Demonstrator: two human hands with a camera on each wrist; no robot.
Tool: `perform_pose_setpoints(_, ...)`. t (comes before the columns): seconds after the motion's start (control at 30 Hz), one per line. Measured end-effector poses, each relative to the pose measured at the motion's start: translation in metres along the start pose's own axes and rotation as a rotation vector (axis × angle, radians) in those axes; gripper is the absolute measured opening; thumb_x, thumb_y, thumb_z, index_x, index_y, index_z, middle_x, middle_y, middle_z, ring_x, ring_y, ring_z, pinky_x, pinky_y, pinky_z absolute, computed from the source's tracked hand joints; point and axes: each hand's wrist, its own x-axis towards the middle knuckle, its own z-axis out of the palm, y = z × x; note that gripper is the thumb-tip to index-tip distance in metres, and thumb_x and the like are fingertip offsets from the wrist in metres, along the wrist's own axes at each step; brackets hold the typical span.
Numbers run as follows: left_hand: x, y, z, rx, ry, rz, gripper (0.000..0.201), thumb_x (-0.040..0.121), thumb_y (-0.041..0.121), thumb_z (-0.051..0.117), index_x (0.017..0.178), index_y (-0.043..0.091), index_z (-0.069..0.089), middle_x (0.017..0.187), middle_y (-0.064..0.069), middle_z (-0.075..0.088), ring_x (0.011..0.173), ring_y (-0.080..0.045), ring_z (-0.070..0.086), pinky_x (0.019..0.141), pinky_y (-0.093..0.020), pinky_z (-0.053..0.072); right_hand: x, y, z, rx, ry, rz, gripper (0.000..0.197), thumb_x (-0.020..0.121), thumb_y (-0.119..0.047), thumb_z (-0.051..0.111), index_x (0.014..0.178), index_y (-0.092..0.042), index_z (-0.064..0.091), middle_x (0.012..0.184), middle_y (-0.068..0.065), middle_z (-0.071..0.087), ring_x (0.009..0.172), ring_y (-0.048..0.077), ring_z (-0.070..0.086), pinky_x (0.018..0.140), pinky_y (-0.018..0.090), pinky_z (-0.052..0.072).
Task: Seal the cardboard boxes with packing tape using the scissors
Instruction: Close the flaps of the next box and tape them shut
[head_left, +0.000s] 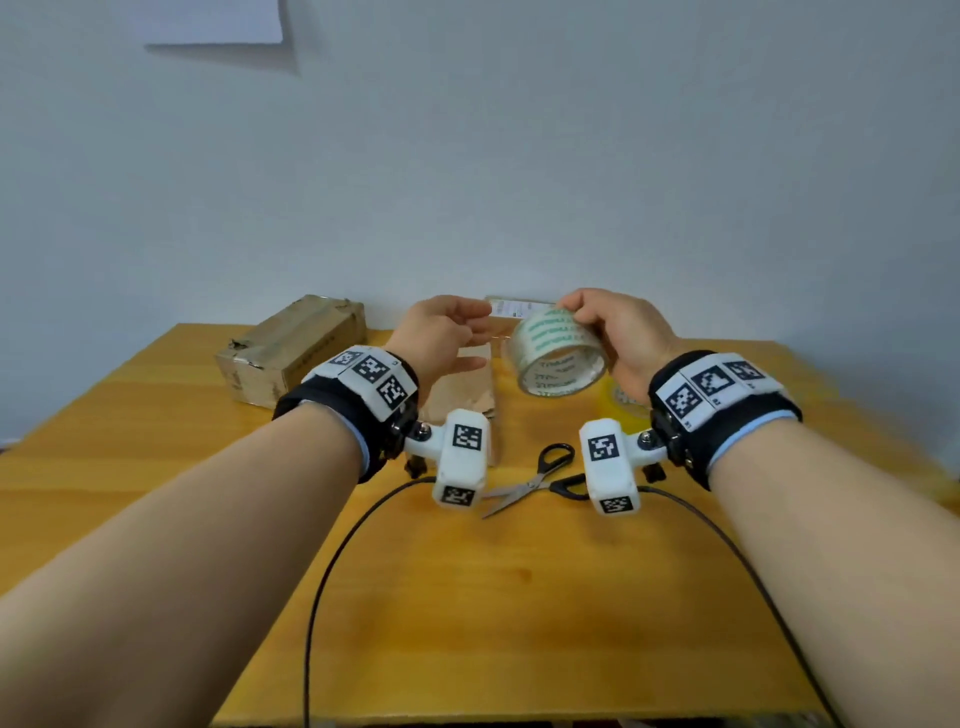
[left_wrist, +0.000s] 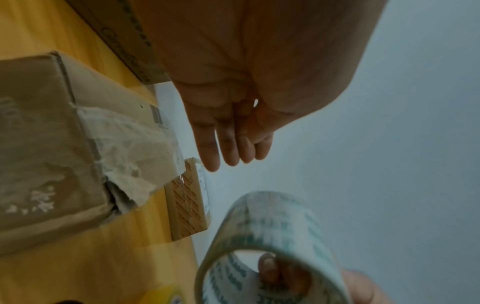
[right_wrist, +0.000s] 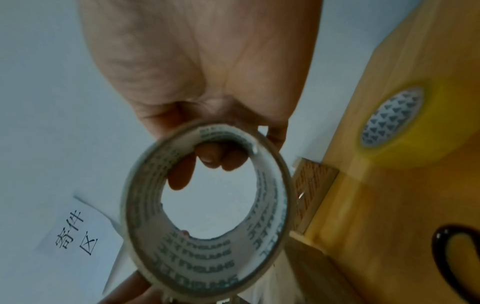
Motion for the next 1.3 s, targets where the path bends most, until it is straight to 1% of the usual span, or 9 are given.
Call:
perform_pose_setpoints(0.17,0.002,-0.009,-0.017,-0.085,-0.085,-0.062,0.039,0.094,-0.015,0.037,0.108,0.007,0.066,0.097,-0.005,0.065,0.094,-0.017,0.063,0.078,-0.034,0.059,0.019,0.013,0.018,0.113,0.022,0.036,0.025,0.092,-0.002,0.045,0.078,-0.009,0.065,0.078,0.006,0.069,0.072,0.021,0.066,0.066,0.029,0.054)
perform_pose_setpoints(0.37,0.005,-0.021,-0.027,-0.095,-0.142,-0.104,0.043,0.09,-0.018,0.036,0.109,0.005,0.067,0.103,-0.011,0.063,0.089,-0.017,0.064,0.073,-0.032,0.06,0.03,0.017,0.032,0.145,0.051,0.066,0.026,0.093,-0.002,0.046,0.08,-0.008,0.068,0.072,0.004,0.071,0.068,0.019,0.067,0.07,0.032,0.055)
perform_pose_setpoints(0.47,0.005,-0.024,-0.033,-0.141,-0.126,-0.132,0.045,0.088,-0.019,0.037,0.109,0.007,0.067,0.112,-0.015,0.062,0.095,-0.021,0.064,0.076,-0.037,0.06,0.032,0.018,0.034,0.197,0.078,0.076,0.026,0.092,-0.002,0.046,0.079,-0.007,0.069,0.068,0.003,0.071,0.067,0.019,0.067,0.073,0.034,0.055)
perform_pose_setpoints(0.57,0.002,-0.029,-0.038,-0.123,-0.141,-0.056,0.051,0.083,-0.023,0.045,0.112,0.015,0.063,0.118,-0.017,0.059,0.102,-0.024,0.062,0.082,-0.041,0.059,0.031,0.018,0.037,0.261,0.08,0.123,0.025,0.093,-0.003,0.046,0.081,-0.007,0.068,0.066,0.004,0.067,0.062,0.018,0.063,0.07,0.033,0.052)
perform_pose_setpoints(0.7,-0.003,-0.029,-0.04,0.002,-0.173,0.107,0.05,0.072,-0.018,0.062,0.099,0.025,0.066,0.111,-0.006,0.061,0.098,-0.021,0.062,0.088,-0.042,0.057,0.027,0.018,0.038,0.214,-0.028,0.256,0.026,0.094,-0.017,0.047,0.076,-0.015,0.065,0.063,0.001,0.045,0.051,0.013,0.037,0.057,0.026,0.04)
perform_pose_setpoints(0.8,-0.005,-0.023,-0.041,0.011,-0.144,0.16,0.033,0.08,-0.011,0.069,0.091,0.019,0.066,0.096,0.0,0.065,0.089,-0.016,0.063,0.083,-0.034,0.056,0.028,0.019,0.037,0.264,-0.072,0.359,0.037,0.096,-0.025,0.043,0.072,-0.016,0.07,0.061,-0.001,0.044,0.051,0.013,0.035,0.058,0.027,0.041)
perform_pose_setpoints(1.0,-0.007,-0.02,-0.038,0.034,-0.113,0.198,0.012,0.087,0.006,0.071,0.085,0.016,0.066,0.085,0.008,0.07,0.082,-0.008,0.065,0.082,-0.034,0.057,0.025,0.021,0.031,0.223,-0.099,0.432,0.04,0.1,-0.029,0.039,0.087,-0.014,0.074,0.061,-0.001,0.046,0.051,0.012,0.037,0.059,0.026,0.036)
perform_pose_setpoints(1.1,-0.006,-0.02,-0.034,0.042,-0.084,0.21,0.013,0.092,0.009,0.066,0.084,0.019,0.063,0.089,0.002,0.065,0.086,-0.012,0.062,0.078,-0.032,0.057,0.023,0.023,0.03,0.221,-0.101,0.429,0.039,0.1,-0.027,0.039,0.086,-0.012,0.073,0.06,-0.001,0.046,0.05,0.012,0.036,0.06,0.027,0.03)
perform_pose_setpoints(1.3,-0.006,-0.018,-0.029,0.018,-0.047,0.105,0.011,0.099,0.014,0.055,0.089,0.017,0.058,0.099,-0.007,0.062,0.088,-0.014,0.063,0.073,-0.03,0.056,0.02,0.029,0.024,0.241,-0.077,0.35,0.027,0.098,-0.022,0.047,0.097,-0.013,0.073,0.064,-0.001,0.048,0.053,0.013,0.042,0.065,0.03,0.042)
